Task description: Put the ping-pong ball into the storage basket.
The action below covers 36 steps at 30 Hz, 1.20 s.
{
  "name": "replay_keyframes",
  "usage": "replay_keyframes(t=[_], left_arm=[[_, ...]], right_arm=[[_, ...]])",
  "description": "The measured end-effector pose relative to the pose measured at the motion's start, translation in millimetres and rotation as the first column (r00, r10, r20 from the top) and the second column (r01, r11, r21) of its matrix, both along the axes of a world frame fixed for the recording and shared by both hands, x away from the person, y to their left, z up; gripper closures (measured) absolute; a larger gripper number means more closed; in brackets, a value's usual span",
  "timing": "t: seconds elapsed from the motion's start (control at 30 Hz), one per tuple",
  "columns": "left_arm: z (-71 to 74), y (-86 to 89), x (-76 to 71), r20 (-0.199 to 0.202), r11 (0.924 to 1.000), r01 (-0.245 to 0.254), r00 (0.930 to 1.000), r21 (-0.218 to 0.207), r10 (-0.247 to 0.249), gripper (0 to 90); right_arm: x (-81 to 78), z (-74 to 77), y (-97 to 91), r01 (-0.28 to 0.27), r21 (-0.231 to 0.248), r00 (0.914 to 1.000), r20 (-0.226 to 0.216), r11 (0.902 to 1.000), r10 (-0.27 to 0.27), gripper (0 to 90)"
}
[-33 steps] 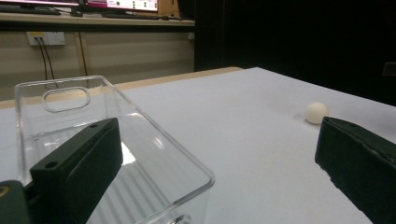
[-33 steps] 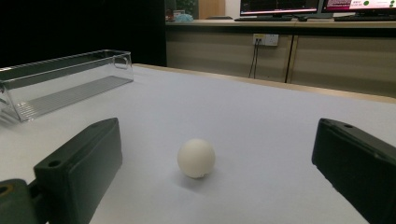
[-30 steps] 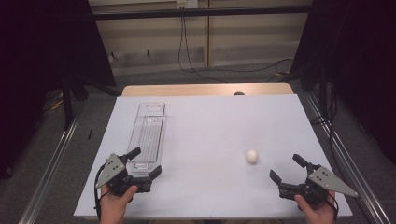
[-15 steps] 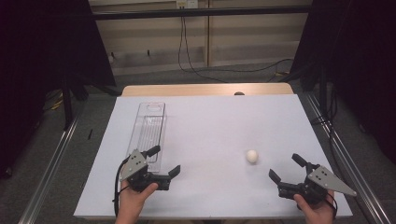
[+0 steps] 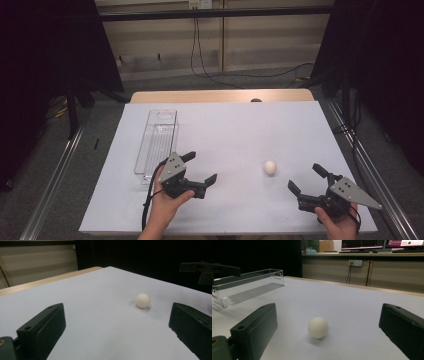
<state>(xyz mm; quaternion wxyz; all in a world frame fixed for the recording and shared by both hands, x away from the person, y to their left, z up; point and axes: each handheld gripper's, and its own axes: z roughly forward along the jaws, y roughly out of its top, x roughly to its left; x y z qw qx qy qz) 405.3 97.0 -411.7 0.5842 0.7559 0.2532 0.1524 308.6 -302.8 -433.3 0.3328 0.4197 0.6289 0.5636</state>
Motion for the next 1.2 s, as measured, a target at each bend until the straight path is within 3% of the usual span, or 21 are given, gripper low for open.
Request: replay_keyframes(t=[0.73, 0.9, 0.93, 1.0, 1.03, 1.2], left_arm=[[-9.5, -59.1, 18.6, -0.083, 0.9948, 0.064, 0.9949, 0.079, -0.058, 1.8], [-13.2, -68.8, 21.8, -0.099, 0.994, 0.082, 0.9923, 0.073, -0.074, 1.8], [-14.4, -70.5, 22.4, -0.102, 0.9946, 0.089, 0.9913, 0.052, -0.083, 1.8], [-14.2, -72.5, 22.4, -0.109, 0.9932, 0.085, 0.9911, 0.079, -0.076, 1.9], [-15.5, -74.8, 22.6, -0.105, 0.9952, 0.083, 0.9915, 0.053, -0.077, 1.9], [-15.2, -76.6, 23.7, -0.106, 0.9937, 0.093, 0.9906, 0.062, -0.086, 1.9]], right_arm=[[-0.2, 1.3, -0.4, 0.001, 0.006, 1.0, -0.001, 1.0, -0.001, 1.5], [0.0, 1.4, -0.8, 0.007, 0.014, 1.0, 0.005, 0.9999, -0.007, 1.7], [0.0, 1.4, -0.8, 0.007, 0.014, 1.0, 0.005, 0.9999, -0.007, 1.7], [-0.2, 1.4, -1.1, 0.006, 0.011, 1.0, 0.005, 0.9999, -0.006, 1.7], [-0.6, 1.5, -1.6, 0.001, 0.008, 1.0, -0.001, 1.0, -0.001, 1.8], [-0.3, 1.7, -1.0, 0.008, 0.012, 1.0, 0.004, 0.9999, -0.008, 1.8]])
